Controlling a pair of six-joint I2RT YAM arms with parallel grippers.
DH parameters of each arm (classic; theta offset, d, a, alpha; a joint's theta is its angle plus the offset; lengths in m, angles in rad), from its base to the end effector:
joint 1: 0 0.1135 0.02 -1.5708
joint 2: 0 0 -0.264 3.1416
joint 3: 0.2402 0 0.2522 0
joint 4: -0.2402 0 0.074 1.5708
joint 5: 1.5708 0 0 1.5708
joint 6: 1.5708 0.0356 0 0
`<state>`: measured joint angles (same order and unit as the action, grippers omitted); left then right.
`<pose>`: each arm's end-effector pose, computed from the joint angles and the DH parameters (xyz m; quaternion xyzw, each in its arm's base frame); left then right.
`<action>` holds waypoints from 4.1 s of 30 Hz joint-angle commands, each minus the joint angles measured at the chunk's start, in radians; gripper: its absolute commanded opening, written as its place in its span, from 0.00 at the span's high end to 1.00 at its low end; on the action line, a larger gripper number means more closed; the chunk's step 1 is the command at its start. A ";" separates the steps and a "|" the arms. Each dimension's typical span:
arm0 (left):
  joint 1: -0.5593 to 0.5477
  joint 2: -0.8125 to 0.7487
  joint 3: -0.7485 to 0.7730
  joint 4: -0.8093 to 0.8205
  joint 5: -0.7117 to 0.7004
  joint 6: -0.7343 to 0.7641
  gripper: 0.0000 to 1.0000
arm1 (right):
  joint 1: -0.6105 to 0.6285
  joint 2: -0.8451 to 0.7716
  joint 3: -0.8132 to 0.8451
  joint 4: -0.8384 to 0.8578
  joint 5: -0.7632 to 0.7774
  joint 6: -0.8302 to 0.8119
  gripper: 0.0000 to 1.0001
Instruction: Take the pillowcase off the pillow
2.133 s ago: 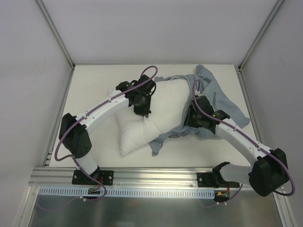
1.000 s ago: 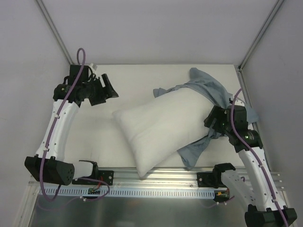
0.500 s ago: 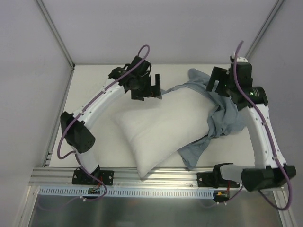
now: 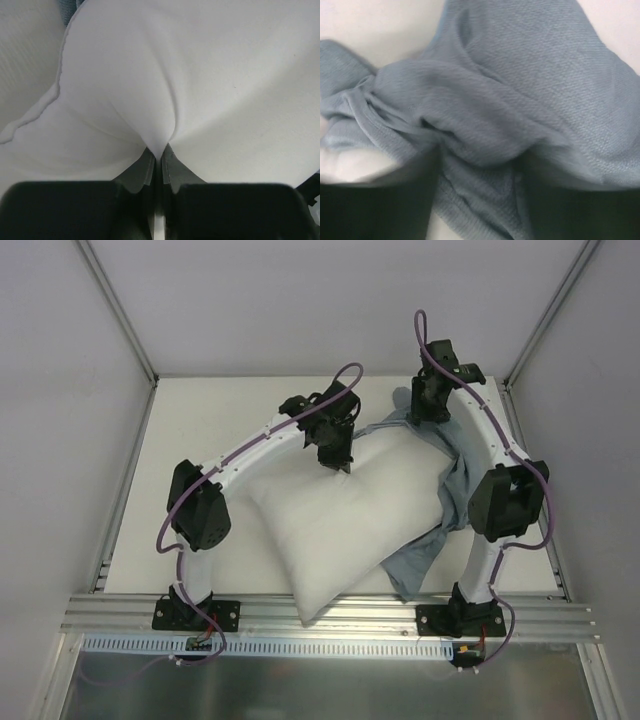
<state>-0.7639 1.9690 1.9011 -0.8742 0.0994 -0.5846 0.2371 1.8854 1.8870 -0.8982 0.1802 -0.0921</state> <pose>0.3118 -0.3036 0.3116 0.1003 0.9446 -0.2297 0.2117 0.4045 0.0912 0.3398 -0.1246 0.9321 -0.0608 0.3347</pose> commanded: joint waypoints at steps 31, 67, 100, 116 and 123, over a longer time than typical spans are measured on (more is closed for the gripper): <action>0.753 -0.869 -0.467 -0.101 0.066 0.150 1.00 | -0.469 -0.234 0.069 0.081 -0.140 0.394 0.99; -0.185 0.054 0.188 -0.051 -0.265 0.172 0.01 | -0.305 -0.940 -0.841 0.117 0.010 0.235 0.01; 0.110 -0.352 -0.244 0.030 -0.155 0.037 1.00 | 0.198 -1.043 -0.965 0.096 -0.122 0.196 0.01; 0.234 -0.452 -0.157 -0.023 -0.204 -0.004 1.00 | 0.518 -1.097 -1.028 -0.048 0.106 0.403 0.46; 0.490 -0.568 -0.270 -0.026 -0.189 0.025 1.00 | 0.516 -1.088 -0.919 -0.113 0.333 0.359 0.99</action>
<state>-0.4229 1.5185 1.6417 -0.9352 -0.0437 -0.5587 0.7536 0.7715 0.8871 -0.9005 0.3340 0.2951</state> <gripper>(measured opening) 0.023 0.020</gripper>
